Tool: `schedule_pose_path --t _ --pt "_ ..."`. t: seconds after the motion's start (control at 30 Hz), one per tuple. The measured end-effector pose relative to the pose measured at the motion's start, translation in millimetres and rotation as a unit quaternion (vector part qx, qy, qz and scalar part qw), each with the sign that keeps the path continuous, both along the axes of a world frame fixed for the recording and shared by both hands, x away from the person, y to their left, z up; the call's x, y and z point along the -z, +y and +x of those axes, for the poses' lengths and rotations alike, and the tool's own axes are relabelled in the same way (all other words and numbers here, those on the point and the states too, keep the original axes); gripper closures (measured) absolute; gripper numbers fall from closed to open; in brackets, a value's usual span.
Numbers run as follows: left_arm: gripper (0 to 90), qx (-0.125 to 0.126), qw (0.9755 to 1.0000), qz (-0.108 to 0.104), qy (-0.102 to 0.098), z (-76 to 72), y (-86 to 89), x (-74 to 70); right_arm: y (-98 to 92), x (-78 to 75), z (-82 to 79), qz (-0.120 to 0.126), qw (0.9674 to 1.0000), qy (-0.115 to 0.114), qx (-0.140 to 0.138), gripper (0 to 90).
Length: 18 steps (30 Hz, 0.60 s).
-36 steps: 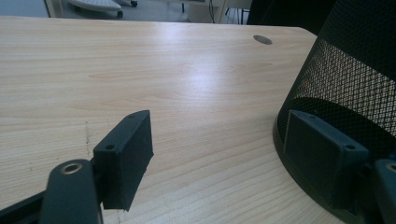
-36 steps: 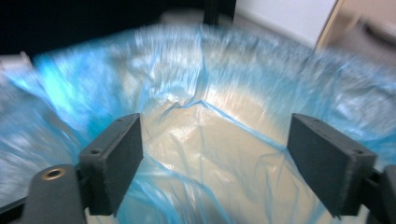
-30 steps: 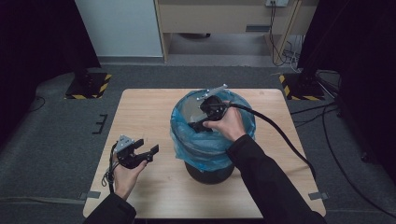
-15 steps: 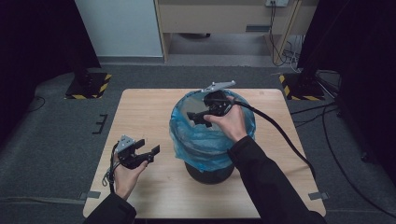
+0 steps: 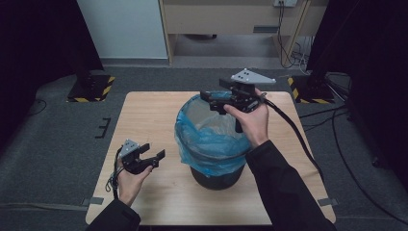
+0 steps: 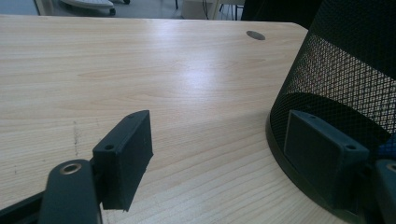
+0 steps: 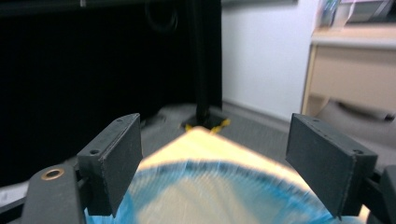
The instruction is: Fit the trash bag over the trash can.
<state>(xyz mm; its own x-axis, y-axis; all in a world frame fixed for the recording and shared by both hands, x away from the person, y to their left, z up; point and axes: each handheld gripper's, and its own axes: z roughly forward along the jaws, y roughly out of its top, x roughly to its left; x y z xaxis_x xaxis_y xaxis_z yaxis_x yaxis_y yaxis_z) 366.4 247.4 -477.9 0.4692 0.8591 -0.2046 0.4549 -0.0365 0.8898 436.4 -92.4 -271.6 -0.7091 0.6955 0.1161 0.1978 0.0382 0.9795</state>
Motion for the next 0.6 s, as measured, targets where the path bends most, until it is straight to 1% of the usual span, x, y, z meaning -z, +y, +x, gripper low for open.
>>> schedule_pose_path --t 0.07,0.13,0.23,0.33,0.37,0.43,0.47,0.53,0.6 --pt "24.4 0.003 1.0 -0.002 0.0 0.1 0.1 -0.1 -5.7 -7.2 -3.7 0.027 0.9995 -0.014 0.006 18.5" --pt "25.6 0.006 1.0 -0.003 0.0 0.0 0.1 -0.4 -13.2 -14.9 -7.5 0.043 0.9985 -0.028 0.019 18.4" --pt "29.3 0.013 0.9999 -0.006 -0.001 -0.4 -0.2 -1.1 -29.5 -24.5 -10.6 0.053 0.996 -0.052 0.049 18.1" --pt "34.5 0.018 0.9998 -0.007 -0.003 -0.7 -0.3 -2.2 -51.3 -29.7 -11.4 0.057 0.9928 -0.063 0.084 17.7" --pt "35.8 0.018 0.9998 -0.007 -0.003 -0.9 -0.4 -2.5 -59.7 -29.6 -10.8 0.053 0.9915 -0.069 0.097 17.7" --pt "38.3 0.02 0.9998 -0.006 -0.002 -0.8 -0.5 -2.6 -77.5 -26.4 -9.0 0.048 0.988 -0.076 0.125 17.6" --pt "39.5 0.022 0.9998 -0.006 -0.001 -0.5 -0.5 -2.3 -86.6 -22.8 -7.6 0.05 0.9863 -0.075 0.138 17.6" --pt "41.0 0.024 0.9997 -0.003 0.002 -0.2 -0.9 -1.8 -104.1 -12.1 -4.1 0.054 0.9845 -0.059 0.156 17.6" --pt "43.1 0.027 0.9996 -0.004 0.005 -0.1 -1.5 -1.6 -120.2 3.5 -0.5 0.056 0.9822 -0.045 0.174 18.0"
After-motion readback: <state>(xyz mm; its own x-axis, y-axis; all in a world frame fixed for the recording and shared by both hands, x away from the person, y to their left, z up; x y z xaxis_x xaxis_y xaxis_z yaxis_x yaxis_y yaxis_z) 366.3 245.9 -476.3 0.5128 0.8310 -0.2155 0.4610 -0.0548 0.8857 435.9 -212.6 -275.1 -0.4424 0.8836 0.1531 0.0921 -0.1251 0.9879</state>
